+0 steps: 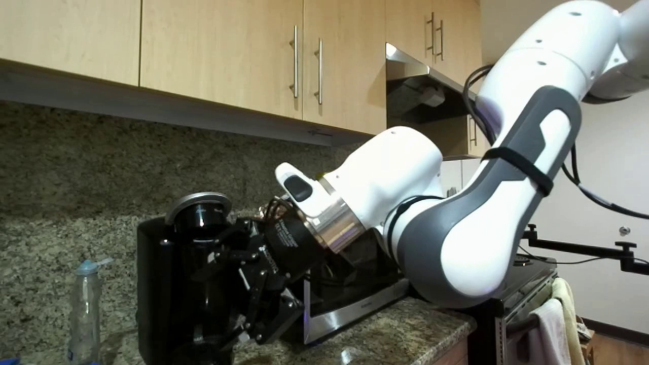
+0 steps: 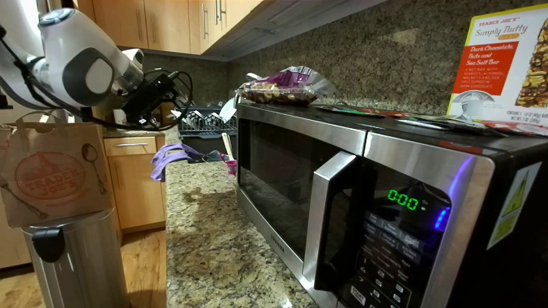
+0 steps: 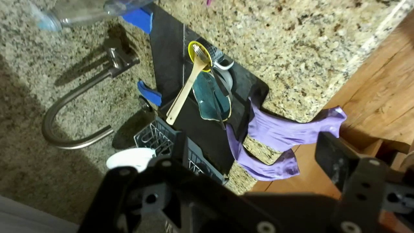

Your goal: Pick the bottle on the microwave and place it beside the Keurig machine

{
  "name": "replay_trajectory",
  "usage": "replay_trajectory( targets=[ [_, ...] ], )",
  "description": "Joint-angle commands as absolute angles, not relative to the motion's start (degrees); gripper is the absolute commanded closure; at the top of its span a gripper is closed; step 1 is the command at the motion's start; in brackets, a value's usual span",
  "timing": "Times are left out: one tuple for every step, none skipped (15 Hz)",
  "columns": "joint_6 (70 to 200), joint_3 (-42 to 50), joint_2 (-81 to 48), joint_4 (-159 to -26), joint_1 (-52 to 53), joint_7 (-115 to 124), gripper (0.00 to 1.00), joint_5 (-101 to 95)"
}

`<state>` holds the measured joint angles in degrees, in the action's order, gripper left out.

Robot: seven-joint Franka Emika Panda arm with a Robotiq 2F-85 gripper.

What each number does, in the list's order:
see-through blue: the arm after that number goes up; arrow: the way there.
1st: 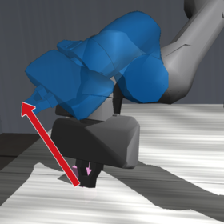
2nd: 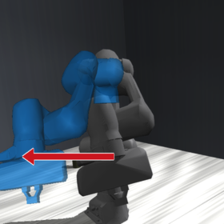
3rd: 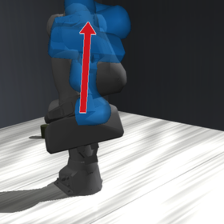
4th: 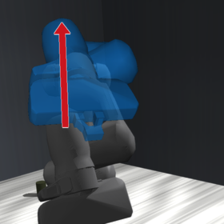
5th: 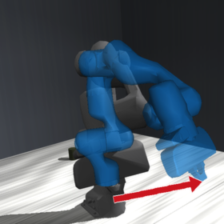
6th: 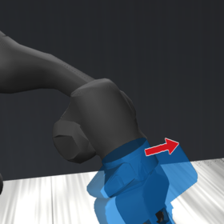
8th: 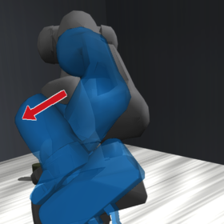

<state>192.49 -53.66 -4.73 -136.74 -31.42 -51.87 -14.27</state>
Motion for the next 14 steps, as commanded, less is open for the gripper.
replay_trajectory(
  targets=[
    [190.78,-54.95,8.14,-145.62,-30.95,-42.08,0.0,-6.14],
    [190.17,-43.87,10.77,-147.37,-19.79,-36.61,0.0,-7.58],
    [189.77,-52.83,13.55,-150.08,-27.6,-36.62,0.0,-3.38],
    [188.71,-50.42,16.38,-152.41,-24.45,-33.66,0.0,-2.28],
    [187.45,-49.9,18.84,-154.27,-23.21,-31.9,0.0,-0.43],
    [185.78,-48.48,21.64,-156.44,-21.08,-30.09,0.0,1.21],
    [183.45,-47.29,24.13,-158.07,-19.0,-28.48,0.0,3.03],
    [180.29,-45.32,25.92,-159.09,-16.65,-27.45,0.0,4.68],
    [184.72,-48.01,19.24,-155.65,-20.51,-30.78,0.0,1.52],
    [182.82,-46.86,21.58,-156.98,-18.84,-29.67,0.0,2.68],
    [181.86,-46.14,23.36,-157.83,-17.85,-28.73,0.0,3.09],
    [181.53,-45.85,24.47,-158.32,-17.48,-28.23,0.0,3.17],
    [181.46,-45.81,24.95,-158.49,-17.44,-27.91,0.0,3.18],
    [181.45,-45.77,25.03,-158.5,-17.45,-27.77,0.0,3.19]
  ],
)
